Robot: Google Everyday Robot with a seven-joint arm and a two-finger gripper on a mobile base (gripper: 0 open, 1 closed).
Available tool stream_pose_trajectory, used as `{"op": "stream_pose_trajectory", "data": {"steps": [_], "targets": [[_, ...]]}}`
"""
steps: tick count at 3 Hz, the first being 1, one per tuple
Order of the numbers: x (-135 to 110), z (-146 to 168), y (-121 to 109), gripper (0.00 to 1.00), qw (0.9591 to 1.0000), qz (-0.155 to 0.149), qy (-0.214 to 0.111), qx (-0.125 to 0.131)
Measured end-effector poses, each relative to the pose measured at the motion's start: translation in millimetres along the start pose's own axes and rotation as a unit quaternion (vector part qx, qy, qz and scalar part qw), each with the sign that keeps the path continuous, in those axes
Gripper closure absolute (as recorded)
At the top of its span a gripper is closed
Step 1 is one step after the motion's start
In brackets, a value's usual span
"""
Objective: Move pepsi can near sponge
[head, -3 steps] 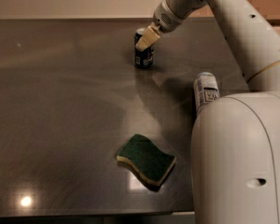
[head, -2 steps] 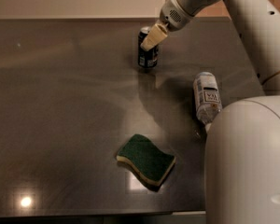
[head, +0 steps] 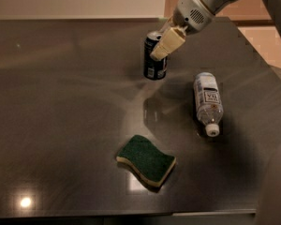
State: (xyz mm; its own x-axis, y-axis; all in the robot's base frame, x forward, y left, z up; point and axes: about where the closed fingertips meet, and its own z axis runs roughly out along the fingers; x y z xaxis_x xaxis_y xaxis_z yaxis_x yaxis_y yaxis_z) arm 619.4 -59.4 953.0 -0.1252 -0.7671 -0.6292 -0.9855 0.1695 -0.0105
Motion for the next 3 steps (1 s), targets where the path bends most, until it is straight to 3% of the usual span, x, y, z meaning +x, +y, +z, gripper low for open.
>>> {"op": "stream_pose_trajectory", "data": {"steps": [1,3], "targets": [[11,2,44,1.0,0.9988,-0.034,0.015,-0.031],[27,23,121,1.0,0.9932,-0.075,0.023,-0.086]]}}
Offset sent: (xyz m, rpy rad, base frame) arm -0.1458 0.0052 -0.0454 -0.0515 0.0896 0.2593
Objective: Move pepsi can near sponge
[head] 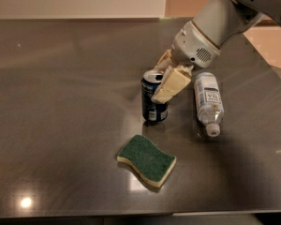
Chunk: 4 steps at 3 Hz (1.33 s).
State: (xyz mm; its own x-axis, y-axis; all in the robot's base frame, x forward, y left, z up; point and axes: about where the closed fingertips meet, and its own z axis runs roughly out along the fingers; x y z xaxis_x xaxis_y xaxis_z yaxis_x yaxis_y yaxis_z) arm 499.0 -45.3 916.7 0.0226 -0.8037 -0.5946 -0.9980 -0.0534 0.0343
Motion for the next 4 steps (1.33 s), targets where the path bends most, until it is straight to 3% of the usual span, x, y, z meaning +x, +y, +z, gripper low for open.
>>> {"op": "stream_pose_trajectory", "data": {"steps": [1,2,4], "targets": [[2,9,21,1.0,1.0,-0.008,-0.002,-0.005],[6,15,35,0.81,0.9999,-0.01,0.0,0.001],[11,20,41,0.35,0.9999,-0.008,-0.002,0.013]]}}
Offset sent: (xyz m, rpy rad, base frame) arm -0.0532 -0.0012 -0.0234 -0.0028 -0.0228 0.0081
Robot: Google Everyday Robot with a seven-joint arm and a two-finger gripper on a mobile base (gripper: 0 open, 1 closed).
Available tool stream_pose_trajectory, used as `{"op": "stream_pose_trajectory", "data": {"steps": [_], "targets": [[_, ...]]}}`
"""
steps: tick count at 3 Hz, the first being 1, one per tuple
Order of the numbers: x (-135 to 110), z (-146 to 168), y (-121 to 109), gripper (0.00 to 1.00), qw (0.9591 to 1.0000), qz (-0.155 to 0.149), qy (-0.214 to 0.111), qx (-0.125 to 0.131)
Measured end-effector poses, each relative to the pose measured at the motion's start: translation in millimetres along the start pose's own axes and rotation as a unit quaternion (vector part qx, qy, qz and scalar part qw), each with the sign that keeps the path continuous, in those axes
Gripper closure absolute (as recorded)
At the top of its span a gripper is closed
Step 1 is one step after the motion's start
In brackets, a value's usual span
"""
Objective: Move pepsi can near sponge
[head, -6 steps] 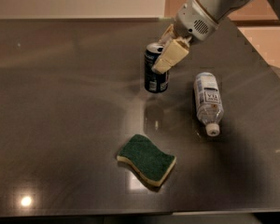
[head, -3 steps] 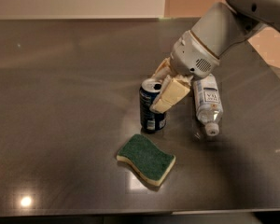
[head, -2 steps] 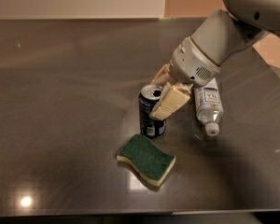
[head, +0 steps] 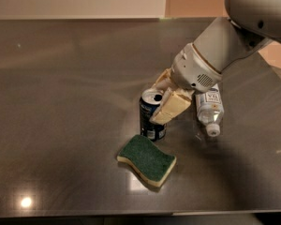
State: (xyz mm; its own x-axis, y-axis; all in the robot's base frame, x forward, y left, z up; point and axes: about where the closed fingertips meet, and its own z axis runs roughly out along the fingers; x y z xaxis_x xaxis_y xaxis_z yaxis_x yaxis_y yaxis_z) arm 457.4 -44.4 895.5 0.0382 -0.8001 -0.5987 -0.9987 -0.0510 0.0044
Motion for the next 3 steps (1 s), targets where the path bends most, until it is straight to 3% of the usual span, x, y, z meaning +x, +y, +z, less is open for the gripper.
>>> {"op": "stream_pose_trajectory", "data": {"steps": [1,2,3], "targets": [[-1.6,0.3,0.5,0.12,1.0,-0.001,0.0,0.001],[-3.1,0.6,1.0,0.0,1.0,-0.003,0.001,0.001],[-3.2,0.6,1.0,0.0,1.0,-0.003,0.001,0.001]]}}
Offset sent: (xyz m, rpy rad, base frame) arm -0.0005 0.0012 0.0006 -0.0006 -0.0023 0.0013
